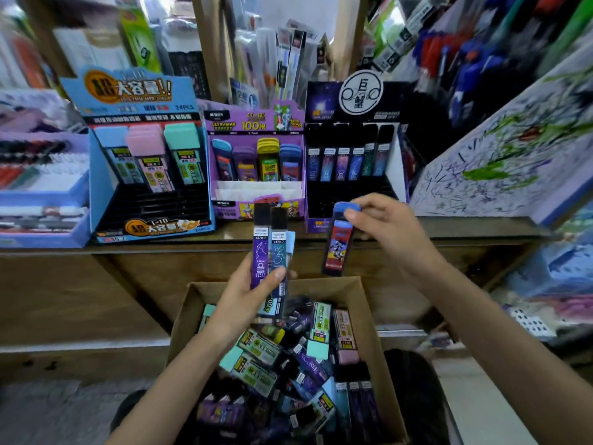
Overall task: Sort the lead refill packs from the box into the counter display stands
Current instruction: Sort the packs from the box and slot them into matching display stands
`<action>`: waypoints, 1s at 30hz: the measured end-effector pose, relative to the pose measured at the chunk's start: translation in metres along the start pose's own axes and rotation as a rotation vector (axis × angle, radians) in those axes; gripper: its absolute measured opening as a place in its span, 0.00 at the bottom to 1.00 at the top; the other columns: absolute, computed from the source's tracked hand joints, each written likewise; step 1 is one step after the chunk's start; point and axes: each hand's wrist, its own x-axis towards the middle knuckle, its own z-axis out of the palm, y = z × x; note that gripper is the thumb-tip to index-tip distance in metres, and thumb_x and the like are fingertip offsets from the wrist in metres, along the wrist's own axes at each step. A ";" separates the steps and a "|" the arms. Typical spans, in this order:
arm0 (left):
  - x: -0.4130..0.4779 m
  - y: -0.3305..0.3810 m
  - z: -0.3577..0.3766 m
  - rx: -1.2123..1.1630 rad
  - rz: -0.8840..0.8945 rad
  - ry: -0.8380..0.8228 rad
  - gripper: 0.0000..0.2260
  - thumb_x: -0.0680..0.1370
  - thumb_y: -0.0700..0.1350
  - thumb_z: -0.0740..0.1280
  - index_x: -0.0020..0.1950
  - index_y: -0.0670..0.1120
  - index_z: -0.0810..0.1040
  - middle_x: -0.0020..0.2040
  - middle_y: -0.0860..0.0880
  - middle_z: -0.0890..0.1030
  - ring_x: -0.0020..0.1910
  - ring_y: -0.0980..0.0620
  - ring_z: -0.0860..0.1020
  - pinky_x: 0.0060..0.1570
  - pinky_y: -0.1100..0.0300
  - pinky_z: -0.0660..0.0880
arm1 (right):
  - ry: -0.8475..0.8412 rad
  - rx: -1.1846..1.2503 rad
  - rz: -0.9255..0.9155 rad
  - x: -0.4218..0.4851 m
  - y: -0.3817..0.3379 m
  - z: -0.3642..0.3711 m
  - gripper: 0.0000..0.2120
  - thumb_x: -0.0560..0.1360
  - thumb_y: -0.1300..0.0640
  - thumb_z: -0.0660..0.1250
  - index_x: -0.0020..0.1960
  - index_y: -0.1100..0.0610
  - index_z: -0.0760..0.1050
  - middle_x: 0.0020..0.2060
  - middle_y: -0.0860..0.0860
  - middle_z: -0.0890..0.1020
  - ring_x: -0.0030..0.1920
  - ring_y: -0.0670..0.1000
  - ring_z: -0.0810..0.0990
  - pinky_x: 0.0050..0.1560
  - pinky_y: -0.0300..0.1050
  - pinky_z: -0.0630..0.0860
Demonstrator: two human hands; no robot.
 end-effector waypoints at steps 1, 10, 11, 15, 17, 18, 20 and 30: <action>0.003 0.007 -0.002 -0.004 0.016 0.010 0.17 0.73 0.51 0.65 0.61 0.50 0.73 0.49 0.51 0.84 0.50 0.55 0.82 0.47 0.65 0.77 | 0.007 -0.029 -0.030 0.005 -0.009 -0.005 0.02 0.76 0.59 0.66 0.45 0.55 0.76 0.36 0.46 0.83 0.38 0.41 0.78 0.36 0.32 0.72; 0.012 0.048 -0.047 0.053 0.053 0.147 0.17 0.72 0.53 0.65 0.60 0.53 0.74 0.53 0.48 0.83 0.54 0.51 0.80 0.58 0.47 0.74 | 0.059 -0.041 -0.206 0.069 -0.065 0.005 0.07 0.73 0.64 0.69 0.42 0.52 0.76 0.38 0.52 0.81 0.34 0.41 0.79 0.34 0.36 0.76; 0.012 0.051 -0.053 0.056 0.049 0.169 0.16 0.72 0.53 0.65 0.60 0.52 0.75 0.53 0.47 0.82 0.54 0.50 0.80 0.60 0.46 0.74 | 0.073 -0.085 -0.239 0.077 -0.068 0.010 0.09 0.73 0.64 0.70 0.41 0.51 0.75 0.37 0.52 0.80 0.33 0.41 0.78 0.35 0.36 0.76; 0.008 0.054 -0.068 0.074 0.042 0.203 0.17 0.74 0.50 0.64 0.62 0.49 0.74 0.54 0.48 0.82 0.54 0.50 0.80 0.59 0.48 0.74 | 0.127 -0.287 -0.338 0.106 -0.072 0.024 0.13 0.71 0.62 0.71 0.39 0.45 0.75 0.37 0.46 0.80 0.40 0.45 0.78 0.46 0.39 0.75; 0.007 0.051 -0.072 0.063 0.034 0.201 0.16 0.75 0.48 0.64 0.63 0.49 0.73 0.55 0.48 0.82 0.55 0.50 0.80 0.58 0.51 0.74 | 0.150 -0.275 -0.354 0.114 -0.068 0.028 0.14 0.71 0.62 0.71 0.38 0.44 0.75 0.35 0.44 0.79 0.38 0.43 0.77 0.44 0.37 0.73; 0.007 0.049 -0.072 0.052 0.026 0.202 0.16 0.74 0.48 0.64 0.62 0.50 0.74 0.54 0.48 0.82 0.55 0.50 0.80 0.57 0.52 0.75 | 0.169 -0.266 -0.355 0.117 -0.066 0.029 0.13 0.72 0.62 0.71 0.39 0.45 0.75 0.35 0.43 0.79 0.38 0.41 0.76 0.43 0.35 0.72; 0.007 0.046 -0.073 0.025 0.014 0.209 0.15 0.73 0.49 0.65 0.59 0.51 0.75 0.52 0.48 0.83 0.53 0.50 0.81 0.51 0.58 0.78 | 0.211 -0.276 -0.362 0.122 -0.061 0.031 0.10 0.72 0.62 0.70 0.41 0.47 0.76 0.35 0.42 0.78 0.37 0.39 0.75 0.42 0.32 0.70; 0.011 0.040 -0.067 -0.030 0.037 0.155 0.15 0.73 0.50 0.64 0.60 0.52 0.74 0.50 0.49 0.84 0.50 0.54 0.82 0.46 0.63 0.78 | 0.155 -0.756 -0.468 0.129 -0.038 0.049 0.11 0.72 0.59 0.71 0.53 0.58 0.75 0.43 0.51 0.77 0.48 0.52 0.71 0.47 0.44 0.67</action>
